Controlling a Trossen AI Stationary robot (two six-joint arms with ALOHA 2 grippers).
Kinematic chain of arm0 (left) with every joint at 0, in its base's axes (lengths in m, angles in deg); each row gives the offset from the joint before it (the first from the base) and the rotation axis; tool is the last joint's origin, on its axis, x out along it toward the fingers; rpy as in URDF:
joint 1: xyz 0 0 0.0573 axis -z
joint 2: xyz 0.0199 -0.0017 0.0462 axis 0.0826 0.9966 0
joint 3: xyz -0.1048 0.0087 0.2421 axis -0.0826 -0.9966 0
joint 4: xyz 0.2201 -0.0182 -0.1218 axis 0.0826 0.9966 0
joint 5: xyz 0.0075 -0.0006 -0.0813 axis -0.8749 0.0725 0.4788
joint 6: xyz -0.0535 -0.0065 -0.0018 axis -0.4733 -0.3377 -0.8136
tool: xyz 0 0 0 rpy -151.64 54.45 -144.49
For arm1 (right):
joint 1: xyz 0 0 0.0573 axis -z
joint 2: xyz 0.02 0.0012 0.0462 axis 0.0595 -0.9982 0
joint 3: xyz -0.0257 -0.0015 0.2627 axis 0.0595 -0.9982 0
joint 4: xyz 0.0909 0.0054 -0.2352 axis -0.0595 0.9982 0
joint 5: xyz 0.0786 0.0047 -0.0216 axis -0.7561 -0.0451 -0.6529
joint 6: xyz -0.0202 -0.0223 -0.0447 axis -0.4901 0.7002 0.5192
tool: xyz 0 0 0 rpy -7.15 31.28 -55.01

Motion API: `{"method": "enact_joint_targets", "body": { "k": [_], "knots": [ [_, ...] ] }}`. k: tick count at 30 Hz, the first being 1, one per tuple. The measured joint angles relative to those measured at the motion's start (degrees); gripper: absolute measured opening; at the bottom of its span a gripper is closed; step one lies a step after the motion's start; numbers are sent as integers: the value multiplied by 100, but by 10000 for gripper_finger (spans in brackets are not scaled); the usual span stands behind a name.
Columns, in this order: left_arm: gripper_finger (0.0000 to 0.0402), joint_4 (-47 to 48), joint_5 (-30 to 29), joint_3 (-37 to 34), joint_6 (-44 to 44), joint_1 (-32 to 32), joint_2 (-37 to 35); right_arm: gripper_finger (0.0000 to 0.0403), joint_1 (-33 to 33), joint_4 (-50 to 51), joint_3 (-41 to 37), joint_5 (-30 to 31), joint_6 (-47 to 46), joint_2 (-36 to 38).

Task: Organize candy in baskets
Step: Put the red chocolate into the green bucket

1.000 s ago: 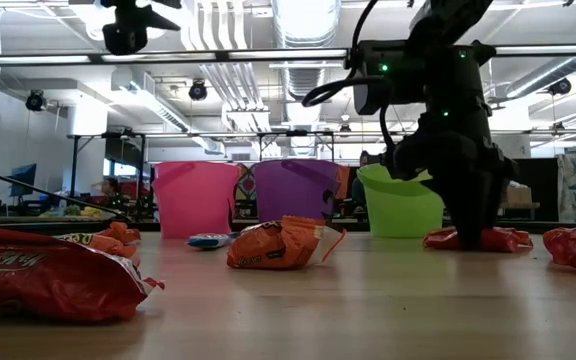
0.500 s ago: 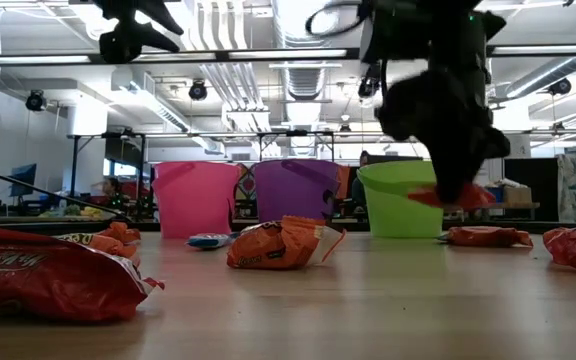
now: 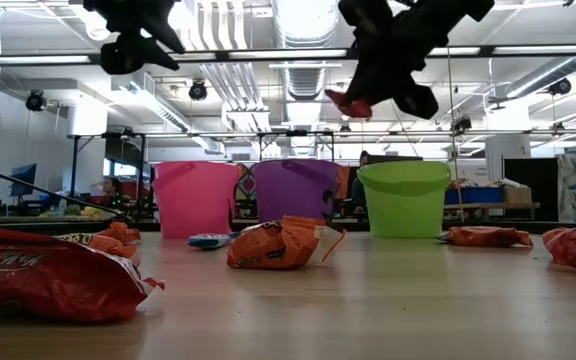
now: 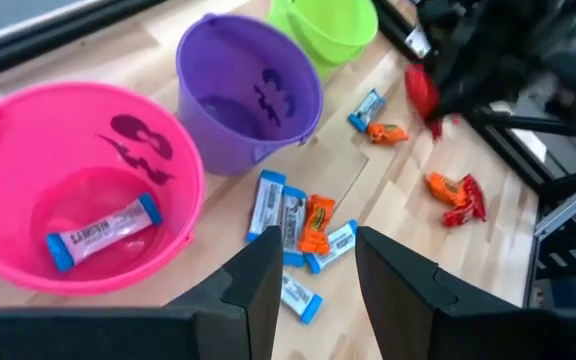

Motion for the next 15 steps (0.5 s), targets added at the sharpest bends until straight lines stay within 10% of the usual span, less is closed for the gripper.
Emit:
{"method": "enact_joint_targets", "body": {
  "k": [15],
  "knots": [
    [113,12,0,0,-38,0,236,43,1613,2060,523,1461,667,192]
  ]
}}
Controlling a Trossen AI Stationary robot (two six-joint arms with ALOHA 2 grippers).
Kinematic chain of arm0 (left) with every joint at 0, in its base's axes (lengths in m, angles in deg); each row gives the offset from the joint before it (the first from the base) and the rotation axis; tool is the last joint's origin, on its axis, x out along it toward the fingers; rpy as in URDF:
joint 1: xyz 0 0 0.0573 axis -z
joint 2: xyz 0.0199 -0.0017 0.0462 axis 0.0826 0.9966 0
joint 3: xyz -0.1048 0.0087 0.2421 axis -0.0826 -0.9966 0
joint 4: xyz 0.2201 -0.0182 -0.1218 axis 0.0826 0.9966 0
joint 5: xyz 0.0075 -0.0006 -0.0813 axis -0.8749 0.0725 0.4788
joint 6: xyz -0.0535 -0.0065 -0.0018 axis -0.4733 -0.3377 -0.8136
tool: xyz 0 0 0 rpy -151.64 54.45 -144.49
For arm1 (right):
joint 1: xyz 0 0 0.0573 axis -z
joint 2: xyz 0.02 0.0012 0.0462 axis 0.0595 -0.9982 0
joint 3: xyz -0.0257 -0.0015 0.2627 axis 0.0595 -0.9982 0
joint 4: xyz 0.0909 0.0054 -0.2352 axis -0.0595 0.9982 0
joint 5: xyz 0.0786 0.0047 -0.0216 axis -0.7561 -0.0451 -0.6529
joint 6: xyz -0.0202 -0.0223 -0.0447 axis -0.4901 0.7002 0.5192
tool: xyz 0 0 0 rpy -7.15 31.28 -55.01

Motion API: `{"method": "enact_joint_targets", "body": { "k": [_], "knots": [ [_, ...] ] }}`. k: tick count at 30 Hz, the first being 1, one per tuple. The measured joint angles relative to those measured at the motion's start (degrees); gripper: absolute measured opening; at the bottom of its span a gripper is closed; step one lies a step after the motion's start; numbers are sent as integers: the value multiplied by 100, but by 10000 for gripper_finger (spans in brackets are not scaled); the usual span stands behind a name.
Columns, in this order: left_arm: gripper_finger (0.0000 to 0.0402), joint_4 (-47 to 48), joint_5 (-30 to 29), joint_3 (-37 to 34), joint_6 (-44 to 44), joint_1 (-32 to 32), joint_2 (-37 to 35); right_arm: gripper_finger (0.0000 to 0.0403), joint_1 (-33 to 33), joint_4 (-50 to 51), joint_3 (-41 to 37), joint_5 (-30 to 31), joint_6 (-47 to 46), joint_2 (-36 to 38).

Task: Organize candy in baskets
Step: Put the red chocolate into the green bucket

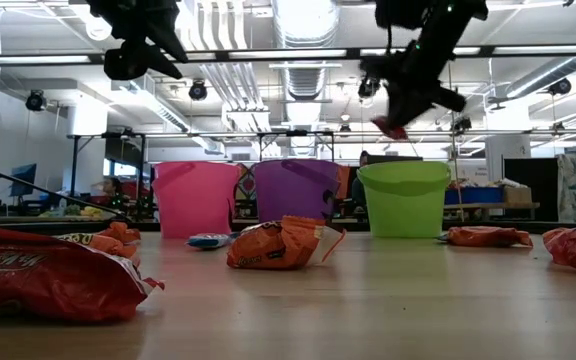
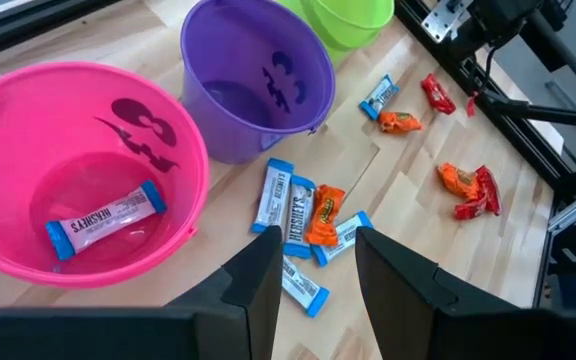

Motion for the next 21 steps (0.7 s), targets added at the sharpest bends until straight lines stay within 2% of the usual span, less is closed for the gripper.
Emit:
{"method": "enact_joint_targets", "body": {
  "k": [4,14,21],
  "knots": [
    [113,-1,0,0,-1,0,2,43,302,709,137,86,99,-117],
    [113,-4,-142,0,-17,0,7,45,414,696,125,82,359,-366],
    [113,-4,-151,0,-17,0,7,83,414,677,122,77,358,-396]
  ]
}}
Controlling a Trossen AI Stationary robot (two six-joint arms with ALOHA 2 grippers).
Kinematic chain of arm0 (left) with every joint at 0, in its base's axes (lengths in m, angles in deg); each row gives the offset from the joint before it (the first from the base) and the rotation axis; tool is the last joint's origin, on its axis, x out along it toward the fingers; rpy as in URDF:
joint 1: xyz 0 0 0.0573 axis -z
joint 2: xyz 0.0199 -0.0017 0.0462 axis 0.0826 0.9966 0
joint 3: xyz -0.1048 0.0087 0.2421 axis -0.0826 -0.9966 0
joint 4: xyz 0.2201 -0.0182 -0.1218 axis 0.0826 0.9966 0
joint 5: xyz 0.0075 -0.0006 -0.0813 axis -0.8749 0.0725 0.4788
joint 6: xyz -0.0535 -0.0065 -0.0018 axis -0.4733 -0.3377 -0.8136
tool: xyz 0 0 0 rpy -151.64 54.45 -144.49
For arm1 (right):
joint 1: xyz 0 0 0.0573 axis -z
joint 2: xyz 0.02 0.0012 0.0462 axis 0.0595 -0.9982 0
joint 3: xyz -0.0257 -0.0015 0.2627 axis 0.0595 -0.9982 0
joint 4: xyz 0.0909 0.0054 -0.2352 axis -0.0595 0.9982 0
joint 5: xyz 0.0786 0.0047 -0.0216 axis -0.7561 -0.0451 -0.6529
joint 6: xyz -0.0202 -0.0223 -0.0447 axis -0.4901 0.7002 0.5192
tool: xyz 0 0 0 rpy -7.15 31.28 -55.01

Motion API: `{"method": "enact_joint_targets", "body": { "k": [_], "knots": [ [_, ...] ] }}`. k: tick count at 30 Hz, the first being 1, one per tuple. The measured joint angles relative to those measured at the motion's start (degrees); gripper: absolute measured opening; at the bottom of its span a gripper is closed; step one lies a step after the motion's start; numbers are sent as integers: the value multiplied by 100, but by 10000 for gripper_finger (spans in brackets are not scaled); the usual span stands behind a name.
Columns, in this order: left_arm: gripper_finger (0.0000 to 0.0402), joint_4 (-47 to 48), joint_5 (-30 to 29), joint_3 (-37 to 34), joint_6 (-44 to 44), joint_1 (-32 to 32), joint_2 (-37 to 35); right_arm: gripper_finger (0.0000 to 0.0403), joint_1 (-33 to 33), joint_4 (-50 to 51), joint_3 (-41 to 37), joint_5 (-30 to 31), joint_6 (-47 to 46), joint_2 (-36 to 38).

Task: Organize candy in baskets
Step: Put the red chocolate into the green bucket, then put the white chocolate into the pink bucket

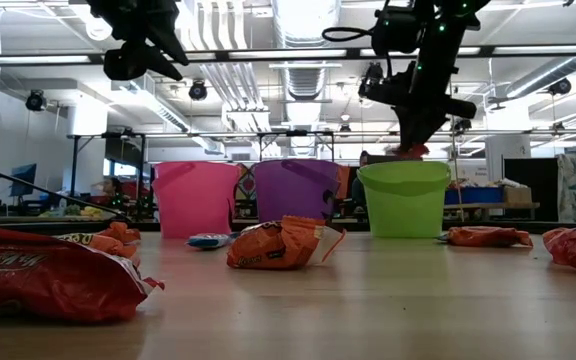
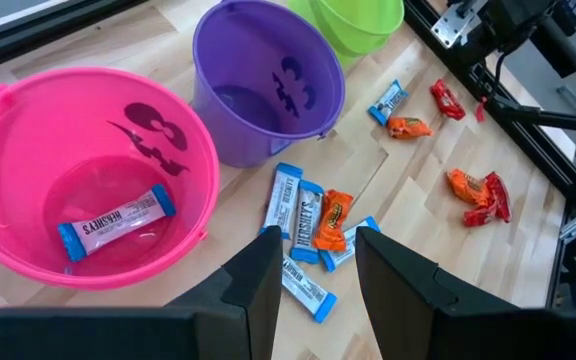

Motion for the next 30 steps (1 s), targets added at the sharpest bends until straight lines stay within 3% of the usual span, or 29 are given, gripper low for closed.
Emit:
{"method": "enact_joint_targets", "body": {
  "k": [10,16,24,30],
  "knots": [
    [113,0,0,0,-34,0,0,141,0,0,0,-38,-13,4],
    [113,125,31,0,-191,2,-19,147,0,19,43,-331,-17,75],
    [113,1628,44,0,-635,54,-20,146,-4,28,461,-869,146,94],
    [113,2869,48,0,-1333,382,-13,146,-15,25,819,-903,392,94]
  ]
}}
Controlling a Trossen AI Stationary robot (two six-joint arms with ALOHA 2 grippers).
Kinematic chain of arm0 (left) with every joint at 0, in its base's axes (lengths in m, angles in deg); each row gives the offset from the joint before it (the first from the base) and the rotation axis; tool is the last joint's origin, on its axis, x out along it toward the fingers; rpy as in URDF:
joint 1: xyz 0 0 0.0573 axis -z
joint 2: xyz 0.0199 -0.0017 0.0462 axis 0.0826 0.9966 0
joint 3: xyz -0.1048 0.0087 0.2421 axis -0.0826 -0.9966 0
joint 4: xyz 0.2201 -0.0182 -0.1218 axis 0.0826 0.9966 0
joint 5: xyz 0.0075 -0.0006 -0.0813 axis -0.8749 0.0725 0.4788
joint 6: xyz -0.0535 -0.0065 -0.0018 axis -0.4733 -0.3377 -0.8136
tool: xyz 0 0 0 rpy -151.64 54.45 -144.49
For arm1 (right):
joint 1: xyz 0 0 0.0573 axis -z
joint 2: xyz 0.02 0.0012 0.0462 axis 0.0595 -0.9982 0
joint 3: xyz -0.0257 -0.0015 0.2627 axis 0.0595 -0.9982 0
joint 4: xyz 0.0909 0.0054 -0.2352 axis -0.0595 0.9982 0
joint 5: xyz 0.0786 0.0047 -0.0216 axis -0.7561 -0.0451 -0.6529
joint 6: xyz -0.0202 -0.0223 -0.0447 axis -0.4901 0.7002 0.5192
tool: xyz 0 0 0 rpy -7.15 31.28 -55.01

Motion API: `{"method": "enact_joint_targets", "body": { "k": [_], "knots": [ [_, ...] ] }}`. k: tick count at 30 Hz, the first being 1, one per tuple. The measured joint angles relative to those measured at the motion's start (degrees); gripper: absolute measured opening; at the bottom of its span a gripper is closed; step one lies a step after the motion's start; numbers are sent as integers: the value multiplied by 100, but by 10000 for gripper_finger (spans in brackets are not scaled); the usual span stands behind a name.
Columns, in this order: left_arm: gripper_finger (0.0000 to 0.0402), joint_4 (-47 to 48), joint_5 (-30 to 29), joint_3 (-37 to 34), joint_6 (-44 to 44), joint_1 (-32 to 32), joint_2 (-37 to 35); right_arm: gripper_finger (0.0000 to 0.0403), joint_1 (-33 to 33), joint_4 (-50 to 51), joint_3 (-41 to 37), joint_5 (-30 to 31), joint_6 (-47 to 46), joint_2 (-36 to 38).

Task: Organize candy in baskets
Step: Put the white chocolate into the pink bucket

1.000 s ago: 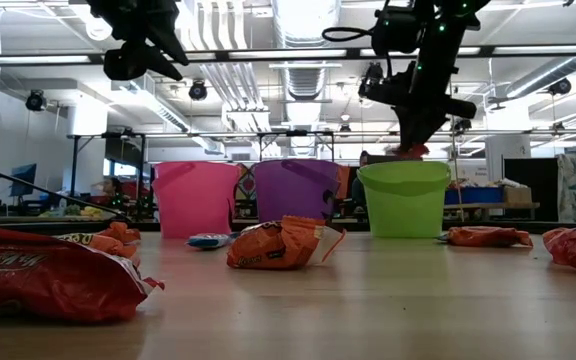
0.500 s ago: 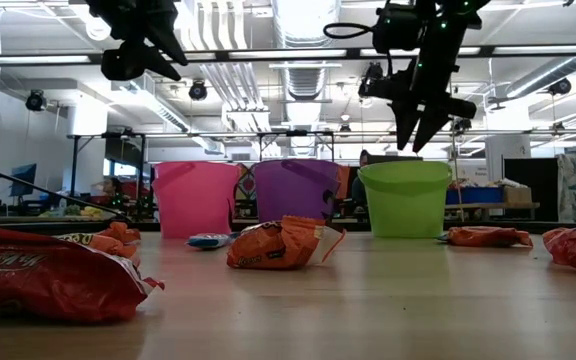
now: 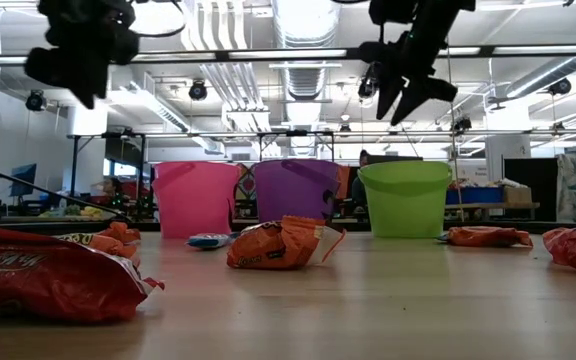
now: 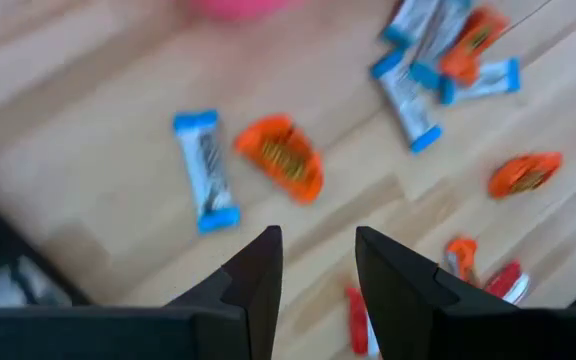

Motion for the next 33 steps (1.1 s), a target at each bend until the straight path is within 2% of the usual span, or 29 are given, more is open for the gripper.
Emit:
{"method": "enact_joint_targets", "body": {
  "k": [4,12,18,22,26,33],
  "knots": [
    [113,110,1,0,-494,348,1,146,0,3,169,0,93,0],
    [120,-489,-255,-308,-574,606,299,146,0,46,356,-2,304,9],
    [163,-535,-263,-815,-567,608,622,146,0,277,475,-71,509,24],
    [198,-594,-555,-1221,-497,606,761,146,0,282,513,-139,603,72],
    [213,-1123,-855,-1696,-453,604,897,146,27,244,517,-96,802,109],
    [206,-2084,-928,-2417,-505,604,1223,146,161,-11,517,-22,1033,99]
  ]
}}
